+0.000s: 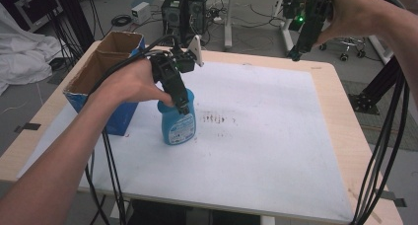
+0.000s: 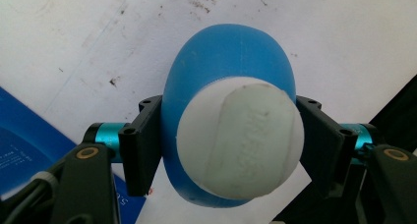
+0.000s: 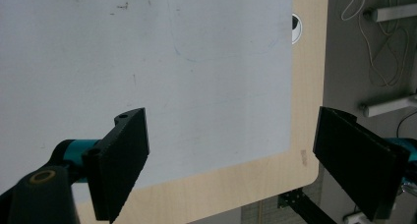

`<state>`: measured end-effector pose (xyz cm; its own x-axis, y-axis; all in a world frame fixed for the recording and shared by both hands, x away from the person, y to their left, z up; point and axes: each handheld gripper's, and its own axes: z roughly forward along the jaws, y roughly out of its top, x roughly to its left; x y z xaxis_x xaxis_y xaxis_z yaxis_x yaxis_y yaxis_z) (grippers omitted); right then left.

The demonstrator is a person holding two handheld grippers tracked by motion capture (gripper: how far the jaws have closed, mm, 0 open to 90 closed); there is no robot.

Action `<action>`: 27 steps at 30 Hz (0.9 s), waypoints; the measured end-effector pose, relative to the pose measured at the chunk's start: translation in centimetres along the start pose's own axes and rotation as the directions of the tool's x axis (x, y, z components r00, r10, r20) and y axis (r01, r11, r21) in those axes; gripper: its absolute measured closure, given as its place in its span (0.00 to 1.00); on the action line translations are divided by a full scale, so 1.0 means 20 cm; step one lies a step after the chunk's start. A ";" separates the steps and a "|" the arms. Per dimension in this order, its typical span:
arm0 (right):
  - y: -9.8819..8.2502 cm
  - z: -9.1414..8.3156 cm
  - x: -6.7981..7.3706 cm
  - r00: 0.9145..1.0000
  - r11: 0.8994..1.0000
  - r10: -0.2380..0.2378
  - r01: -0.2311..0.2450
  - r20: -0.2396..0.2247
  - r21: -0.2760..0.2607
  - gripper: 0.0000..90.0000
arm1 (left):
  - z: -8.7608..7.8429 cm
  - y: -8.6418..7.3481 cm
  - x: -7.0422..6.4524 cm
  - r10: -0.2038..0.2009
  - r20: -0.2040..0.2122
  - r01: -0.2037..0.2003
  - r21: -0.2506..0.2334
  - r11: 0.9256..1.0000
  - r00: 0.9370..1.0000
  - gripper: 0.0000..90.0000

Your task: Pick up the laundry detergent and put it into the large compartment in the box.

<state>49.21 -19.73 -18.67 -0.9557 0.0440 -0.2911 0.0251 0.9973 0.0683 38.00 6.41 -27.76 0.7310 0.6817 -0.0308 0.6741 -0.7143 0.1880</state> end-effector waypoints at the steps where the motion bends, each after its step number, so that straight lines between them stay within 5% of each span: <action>1: 0.00 0.00 0.00 1.000 1.000 -0.003 0.003 0.000 -0.001 0.14 | 0.00 0.00 0.00 0.002 -0.003 -0.002 0.000 1.000 1.000 0.38; 22: 0.00 -0.01 0.01 1.000 1.000 0.000 0.000 0.006 0.003 0.14 | -0.01 0.01 0.00 0.027 -0.015 -0.027 0.000 1.000 1.000 0.42; 27: -0.01 -0.02 0.01 1.000 1.000 -0.007 0.007 0.005 -0.002 0.14 | -0.06 0.04 0.00 0.054 -0.022 -0.054 -0.008 0.998 0.998 0.42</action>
<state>48.97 -19.99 -18.43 -0.9544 0.0377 -0.2963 0.0183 0.9975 0.0681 38.32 6.01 -26.35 0.7639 0.6453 0.0007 0.6325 -0.7490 0.1972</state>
